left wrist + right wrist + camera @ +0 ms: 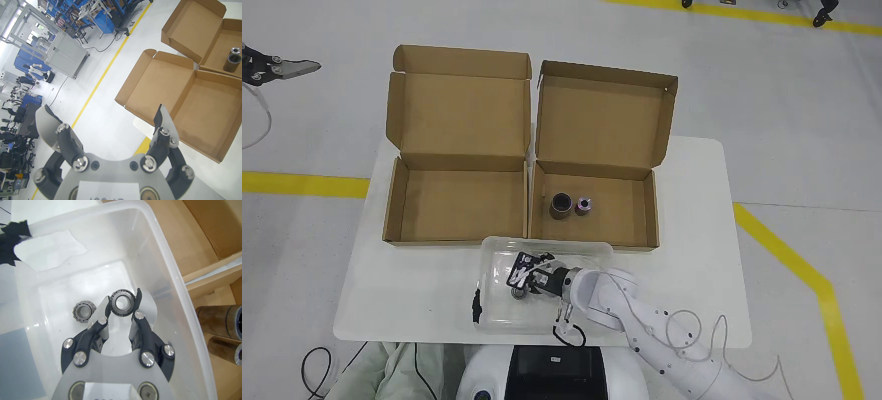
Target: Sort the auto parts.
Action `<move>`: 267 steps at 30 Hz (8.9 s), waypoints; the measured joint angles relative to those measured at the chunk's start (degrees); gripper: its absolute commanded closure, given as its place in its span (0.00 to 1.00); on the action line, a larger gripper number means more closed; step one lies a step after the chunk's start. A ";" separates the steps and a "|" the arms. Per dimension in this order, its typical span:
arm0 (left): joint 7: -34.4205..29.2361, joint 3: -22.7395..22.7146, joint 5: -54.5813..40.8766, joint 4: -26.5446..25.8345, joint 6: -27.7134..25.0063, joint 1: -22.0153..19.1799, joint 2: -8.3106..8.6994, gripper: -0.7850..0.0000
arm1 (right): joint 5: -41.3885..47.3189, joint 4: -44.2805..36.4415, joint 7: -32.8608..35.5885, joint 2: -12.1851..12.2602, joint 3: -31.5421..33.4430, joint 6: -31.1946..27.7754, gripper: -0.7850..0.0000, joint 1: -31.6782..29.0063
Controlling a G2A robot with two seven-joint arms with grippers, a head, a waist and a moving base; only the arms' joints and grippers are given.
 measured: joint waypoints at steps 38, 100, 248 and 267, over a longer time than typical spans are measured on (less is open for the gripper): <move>0.00 0.00 0.00 0.00 0.00 0.00 0.00 0.00 | 7.86 -4.64 -39.36 2.04 9.37 -21.48 1.00 2.17; 0.00 0.00 0.00 0.00 0.00 0.00 0.00 0.00 | 9.83 -14.93 -33.96 1.17 16.57 -11.78 1.00 5.49; 0.00 0.00 0.00 0.00 0.00 0.00 0.00 0.00 | -20.89 -8.71 -1.77 -2.34 10.05 -23.27 0.55 -10.29; 0.00 0.00 0.00 0.00 0.00 0.00 0.00 0.00 | -21.45 -1.10 -1.59 -3.49 3.69 -16.93 0.53 -6.11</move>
